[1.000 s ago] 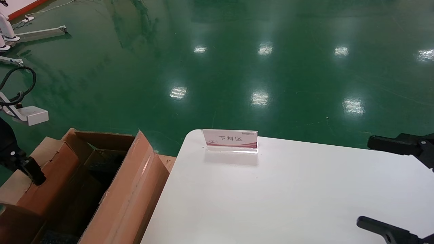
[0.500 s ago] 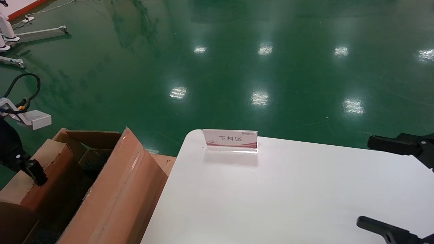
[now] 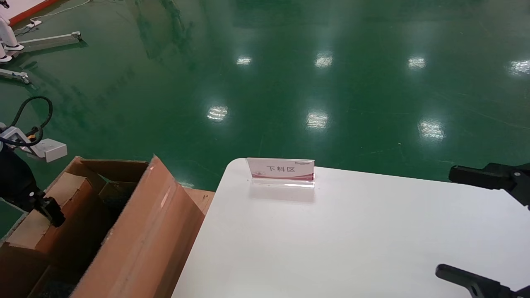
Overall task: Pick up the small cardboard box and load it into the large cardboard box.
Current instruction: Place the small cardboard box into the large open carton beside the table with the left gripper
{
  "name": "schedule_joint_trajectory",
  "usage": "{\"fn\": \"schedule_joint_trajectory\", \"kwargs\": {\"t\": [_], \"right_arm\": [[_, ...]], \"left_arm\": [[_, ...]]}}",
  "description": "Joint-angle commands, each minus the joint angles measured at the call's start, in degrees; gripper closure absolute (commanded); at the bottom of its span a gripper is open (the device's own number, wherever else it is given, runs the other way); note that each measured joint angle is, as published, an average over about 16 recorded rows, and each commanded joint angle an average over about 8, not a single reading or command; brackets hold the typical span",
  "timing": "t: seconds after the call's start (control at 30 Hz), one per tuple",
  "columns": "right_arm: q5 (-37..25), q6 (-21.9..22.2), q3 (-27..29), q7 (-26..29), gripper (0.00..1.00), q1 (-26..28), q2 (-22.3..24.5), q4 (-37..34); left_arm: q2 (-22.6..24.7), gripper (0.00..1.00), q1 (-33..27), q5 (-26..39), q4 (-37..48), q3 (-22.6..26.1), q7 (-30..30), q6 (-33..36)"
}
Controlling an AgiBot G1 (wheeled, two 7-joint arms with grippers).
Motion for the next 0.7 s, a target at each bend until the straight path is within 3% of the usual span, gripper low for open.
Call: {"fn": "schedule_joint_trajectory", "kwargs": {"t": [0.03, 0.07, 0.27, 0.33, 0.7], "right_arm": [[0.0, 0.0, 0.0, 0.0, 0.00, 0.0, 0.0, 0.0], [0.0, 0.0, 0.0, 0.0, 0.00, 0.0, 0.0, 0.0], [0.0, 0.0, 0.0, 0.0, 0.00, 0.0, 0.0, 0.0], [0.0, 0.0, 0.0, 0.0, 0.00, 0.0, 0.0, 0.0], [0.0, 0.0, 0.0, 0.0, 0.00, 0.0, 0.0, 0.0]], "left_arm": [[-0.1, 0.93, 0.1, -0.1, 0.2, -0.1, -0.1, -0.3], [-0.1, 0.85, 0.1, -0.2, 0.4, -0.2, -0.2, -0.4], [-0.3, 0.13, -0.2, -0.4, 0.9, -0.4, -0.4, -0.6], [-0.3, 0.00, -0.2, -0.4, 1.0, -0.4, -0.4, -0.7], [-0.4, 0.00, -0.4, -0.5, 1.2, -0.5, -0.5, -0.8]]}}
